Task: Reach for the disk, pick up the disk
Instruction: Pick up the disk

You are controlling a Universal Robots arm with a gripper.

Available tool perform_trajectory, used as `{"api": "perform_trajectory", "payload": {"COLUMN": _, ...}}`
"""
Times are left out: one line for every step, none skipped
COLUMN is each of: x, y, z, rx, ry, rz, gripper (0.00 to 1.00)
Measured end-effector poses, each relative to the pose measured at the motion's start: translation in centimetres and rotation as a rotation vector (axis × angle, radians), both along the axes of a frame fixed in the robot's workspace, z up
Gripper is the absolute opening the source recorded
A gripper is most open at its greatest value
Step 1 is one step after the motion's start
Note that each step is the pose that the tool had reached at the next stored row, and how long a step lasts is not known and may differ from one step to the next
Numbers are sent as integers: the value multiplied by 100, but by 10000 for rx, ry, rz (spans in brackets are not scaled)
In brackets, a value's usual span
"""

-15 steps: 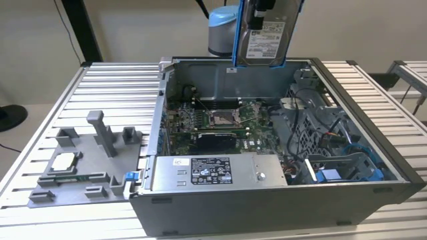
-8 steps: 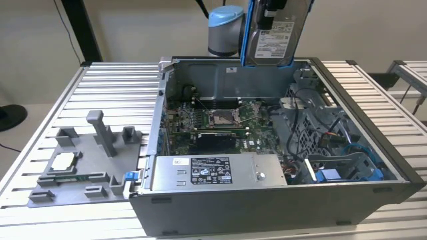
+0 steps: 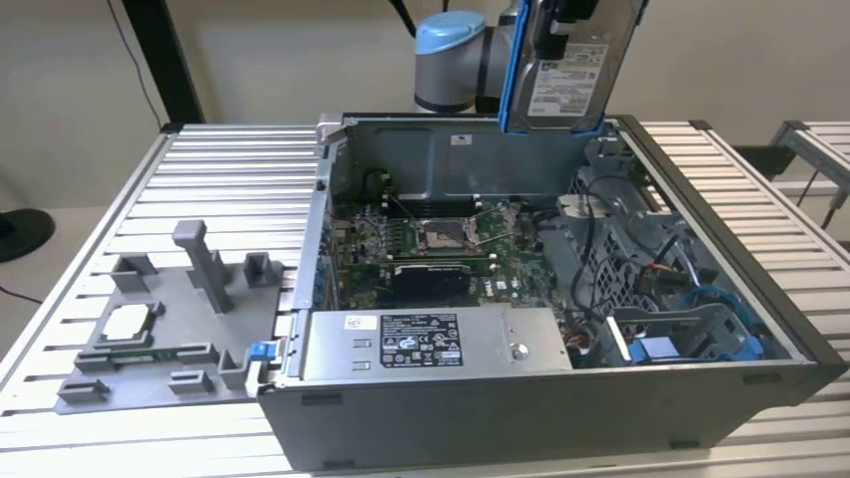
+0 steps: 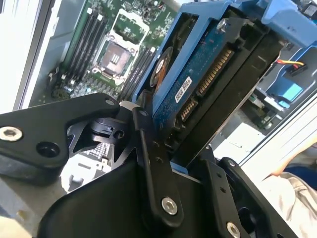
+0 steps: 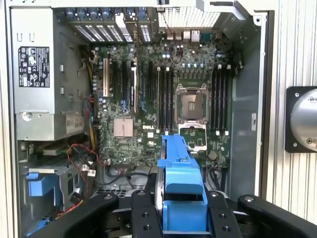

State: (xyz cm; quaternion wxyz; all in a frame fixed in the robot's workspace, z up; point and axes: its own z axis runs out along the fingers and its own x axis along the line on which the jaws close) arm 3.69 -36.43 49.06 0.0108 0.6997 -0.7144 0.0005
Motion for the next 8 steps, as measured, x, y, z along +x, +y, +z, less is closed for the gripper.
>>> {"api": "perform_trajectory", "payload": {"x": 25, "y": 0, "z": 0, "rx": 0, "ry": 0, "rz": -1, "gripper": 0}}
{"api": "perform_trajectory", "payload": {"x": 51, "y": 0, "z": 0, "rx": 0, "ry": 0, "rz": -1, "gripper": 0}}
{"api": "perform_trajectory", "payload": {"x": 74, "y": -1, "z": 0, "rx": 0, "ry": 0, "rz": 1, "gripper": 0}}
{"api": "perform_trajectory", "payload": {"x": 99, "y": -1, "z": 0, "rx": 0, "ry": 0, "rz": 2, "gripper": 0}}
{"api": "perform_trajectory", "payload": {"x": 123, "y": -1, "z": 0, "rx": 0, "ry": 0, "rz": 2, "gripper": 0}}
{"api": "perform_trajectory", "payload": {"x": 149, "y": -1, "z": 0, "rx": -1, "ry": 1, "rz": 0, "gripper": 0}}
{"api": "perform_trajectory", "payload": {"x": 174, "y": -2, "z": 0, "rx": -1, "ry": 1, "rz": 1, "gripper": 0}}
{"api": "perform_trajectory", "payload": {"x": 200, "y": -2, "z": 0, "rx": 1, "ry": 2, "rz": 2, "gripper": 0}}
